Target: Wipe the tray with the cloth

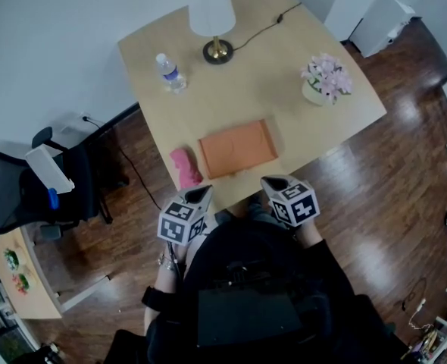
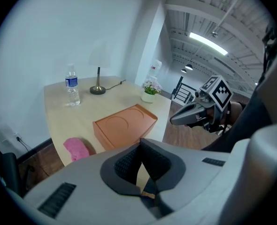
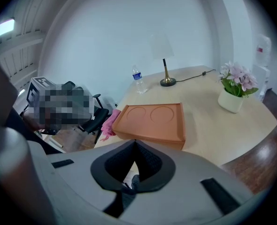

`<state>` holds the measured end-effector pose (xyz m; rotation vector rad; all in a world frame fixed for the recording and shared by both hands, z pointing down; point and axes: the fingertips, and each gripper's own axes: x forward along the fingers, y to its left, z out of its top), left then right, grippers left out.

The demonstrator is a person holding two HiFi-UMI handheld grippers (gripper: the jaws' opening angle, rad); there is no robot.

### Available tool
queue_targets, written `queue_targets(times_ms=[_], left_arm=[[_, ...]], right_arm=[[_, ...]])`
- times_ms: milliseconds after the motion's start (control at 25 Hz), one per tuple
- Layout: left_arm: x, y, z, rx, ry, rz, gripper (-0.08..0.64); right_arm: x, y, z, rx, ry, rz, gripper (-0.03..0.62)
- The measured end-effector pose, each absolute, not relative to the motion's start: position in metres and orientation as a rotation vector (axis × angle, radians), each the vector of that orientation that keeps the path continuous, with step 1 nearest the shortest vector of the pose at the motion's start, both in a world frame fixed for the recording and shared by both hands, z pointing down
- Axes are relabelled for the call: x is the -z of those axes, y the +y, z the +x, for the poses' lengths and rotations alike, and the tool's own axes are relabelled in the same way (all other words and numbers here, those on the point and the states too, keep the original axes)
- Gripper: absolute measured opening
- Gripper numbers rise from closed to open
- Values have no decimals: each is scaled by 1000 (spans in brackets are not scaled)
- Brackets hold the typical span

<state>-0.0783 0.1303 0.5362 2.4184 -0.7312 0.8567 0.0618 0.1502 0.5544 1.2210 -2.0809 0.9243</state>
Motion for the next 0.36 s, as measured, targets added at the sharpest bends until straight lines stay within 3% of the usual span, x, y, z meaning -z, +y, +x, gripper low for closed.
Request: queue_targets(times_ms=[360], left_arm=[[-536, 132, -77, -900, -739, 2443, 0]], right_arm=[[-554, 152, 59, -926, -2093, 1193, 3]])
